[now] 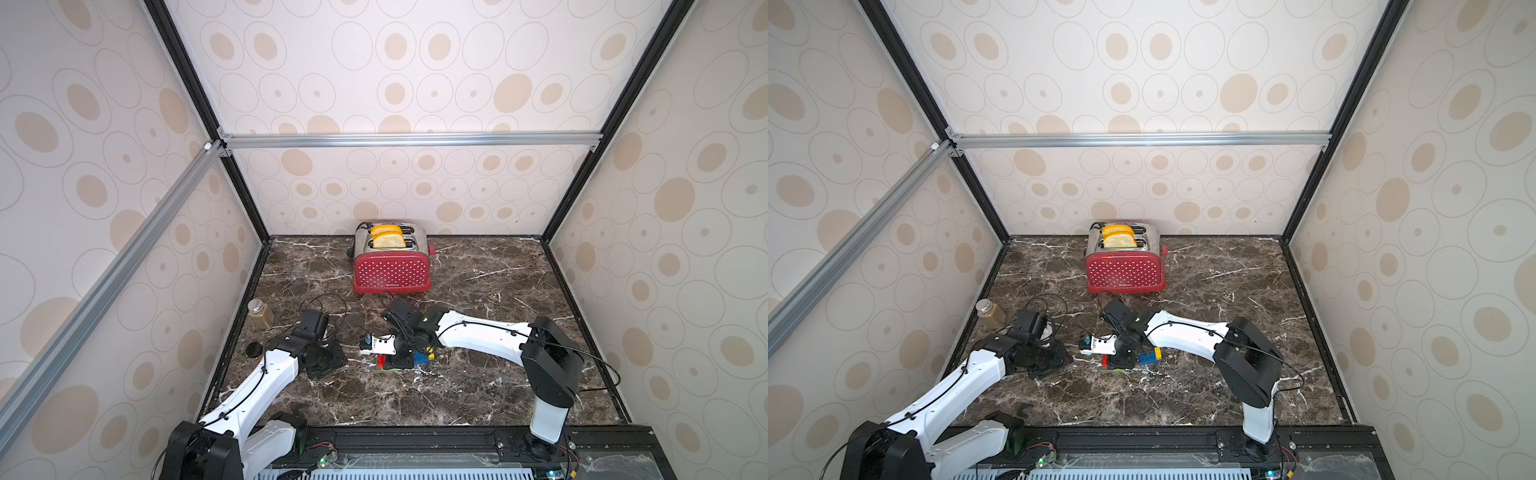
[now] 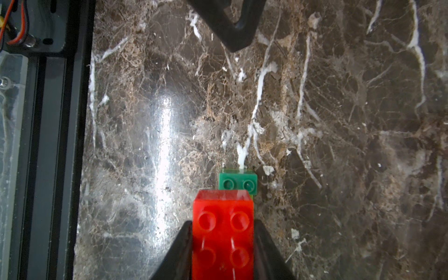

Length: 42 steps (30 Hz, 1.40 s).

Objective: Assemble the number 5 with lego
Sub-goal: Assemble the lego brick with the lego brick.

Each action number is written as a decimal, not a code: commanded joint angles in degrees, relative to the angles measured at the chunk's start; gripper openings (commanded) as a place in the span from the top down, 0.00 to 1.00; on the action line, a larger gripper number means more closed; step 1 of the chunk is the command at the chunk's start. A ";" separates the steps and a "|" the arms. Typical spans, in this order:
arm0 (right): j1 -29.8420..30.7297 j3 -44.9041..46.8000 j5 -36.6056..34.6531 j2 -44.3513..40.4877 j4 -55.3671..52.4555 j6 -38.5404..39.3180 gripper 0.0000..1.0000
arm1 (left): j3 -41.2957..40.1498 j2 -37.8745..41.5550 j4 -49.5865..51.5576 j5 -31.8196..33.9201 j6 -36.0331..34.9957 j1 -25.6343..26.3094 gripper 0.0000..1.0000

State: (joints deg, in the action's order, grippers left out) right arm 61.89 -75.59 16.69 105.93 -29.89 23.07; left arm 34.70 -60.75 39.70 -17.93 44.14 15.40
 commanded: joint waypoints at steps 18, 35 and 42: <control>0.95 -1.42 -3.59 4.71 0.96 -1.44 0.89 | -0.49 -1.18 -0.68 -0.44 0.03 -0.55 0.56; 0.91 0.20 -3.83 5.23 1.47 -1.61 0.90 | -0.66 -1.73 -0.83 -0.35 0.11 -0.59 0.56; 0.95 2.09 -5.51 4.73 1.77 -1.69 0.90 | -0.67 -1.69 -0.85 -0.35 0.20 -0.55 0.56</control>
State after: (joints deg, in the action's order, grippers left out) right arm 62.39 -75.68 13.13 110.04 -25.74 21.85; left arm 33.98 -62.22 38.63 -18.15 44.14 15.20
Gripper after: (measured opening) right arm 0.355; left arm 0.443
